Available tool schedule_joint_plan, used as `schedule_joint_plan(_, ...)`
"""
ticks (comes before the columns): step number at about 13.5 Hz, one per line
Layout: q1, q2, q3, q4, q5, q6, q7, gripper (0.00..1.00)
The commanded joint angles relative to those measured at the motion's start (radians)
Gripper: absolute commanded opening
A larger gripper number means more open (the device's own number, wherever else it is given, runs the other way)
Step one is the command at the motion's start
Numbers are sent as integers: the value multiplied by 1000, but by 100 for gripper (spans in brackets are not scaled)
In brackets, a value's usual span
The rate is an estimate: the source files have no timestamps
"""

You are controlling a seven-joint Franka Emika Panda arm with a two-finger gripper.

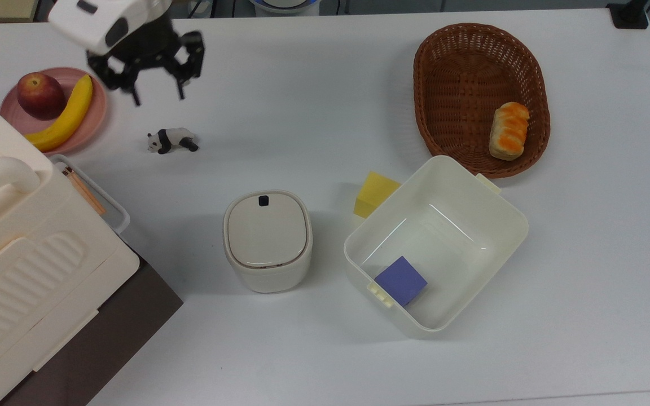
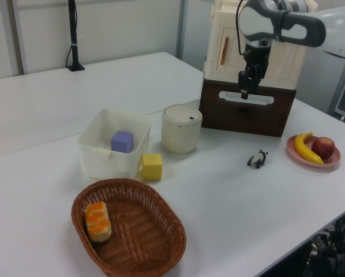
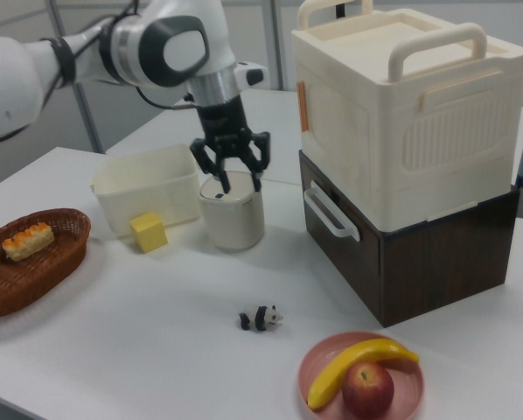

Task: Slide the drawer open
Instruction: 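Move the gripper down to the dark wooden drawer's handle and grasp it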

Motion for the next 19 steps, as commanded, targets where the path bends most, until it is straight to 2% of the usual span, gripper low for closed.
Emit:
schedule_joint_plan(1, -9, 59, 1, -30, -110, 154, -161, 61)
schedule_joint_plan(4, -56, 73, 1, -53, -127, 288, -437, 63)
schedule_joint_plan(6, -78, 82, 1, -53, -127, 325, -510, 63)
schedule_joint_plan(8, -80, 126, -1, -53, -145, 394, -516, 63)
schedule_joint_plan(9, -80, 145, 1, -53, -176, 405, -516, 63)
schedule_joint_plan(14, -78, 197, -1, -54, -210, 475, -510, 62)
schedule_joint_plan(17, -73, 168, 1, -80, -211, 469, -510, 62)
schedule_joint_plan(19, -69, 106, 2, -170, -211, 469, -521, 62)
